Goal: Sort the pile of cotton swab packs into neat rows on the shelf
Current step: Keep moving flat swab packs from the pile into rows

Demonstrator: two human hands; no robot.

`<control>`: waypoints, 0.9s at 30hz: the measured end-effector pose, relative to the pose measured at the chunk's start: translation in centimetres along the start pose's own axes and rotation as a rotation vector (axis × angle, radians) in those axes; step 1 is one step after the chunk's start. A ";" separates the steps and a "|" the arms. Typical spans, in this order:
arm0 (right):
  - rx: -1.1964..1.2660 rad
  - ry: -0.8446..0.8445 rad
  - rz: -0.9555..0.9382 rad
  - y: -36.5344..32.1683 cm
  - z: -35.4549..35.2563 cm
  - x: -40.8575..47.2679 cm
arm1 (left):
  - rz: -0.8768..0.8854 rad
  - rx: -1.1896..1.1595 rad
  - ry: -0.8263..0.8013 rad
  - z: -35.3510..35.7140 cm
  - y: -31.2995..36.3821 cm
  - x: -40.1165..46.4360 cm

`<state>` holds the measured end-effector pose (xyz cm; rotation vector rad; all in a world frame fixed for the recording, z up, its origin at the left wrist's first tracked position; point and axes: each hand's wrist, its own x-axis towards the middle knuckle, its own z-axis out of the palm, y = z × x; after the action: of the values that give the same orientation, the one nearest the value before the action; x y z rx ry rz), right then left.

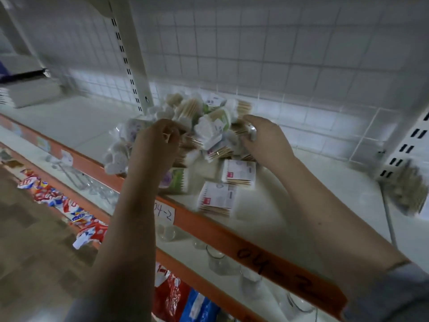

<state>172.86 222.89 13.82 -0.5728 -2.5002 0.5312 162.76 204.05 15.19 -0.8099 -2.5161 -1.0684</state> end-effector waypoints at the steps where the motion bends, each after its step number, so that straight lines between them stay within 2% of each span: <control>1: 0.006 0.002 -0.034 -0.1 0.7 0.6 | -0.001 -0.008 -0.001 0.0 -0.2 0.4; 8: -0.115 0.030 -0.214 -0.1 4.5 3.4 | 0.056 -0.044 -0.028 0.7 -2.0 4.2; 13: -0.136 0.139 -0.266 -0.5 6.0 4.3 | 0.108 -0.065 -0.014 0.8 -2.7 6.7; 16: -0.162 0.105 -0.290 -0.8 6.1 4.9 | 0.134 -0.070 -0.014 0.8 -3.2 7.9; 21: -0.129 0.144 -0.252 -0.9 5.4 4.8 | 0.193 -0.095 -0.018 1.2 -3.6 9.3; 27: -0.022 0.196 -0.078 -0.9 2.4 2.5 | 0.264 -0.163 -0.072 2.6 -1.5 10.3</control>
<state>169.27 222.73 13.32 -0.5074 -2.3343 0.3980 153.47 209.03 17.31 -1.2070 -2.3155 -1.1805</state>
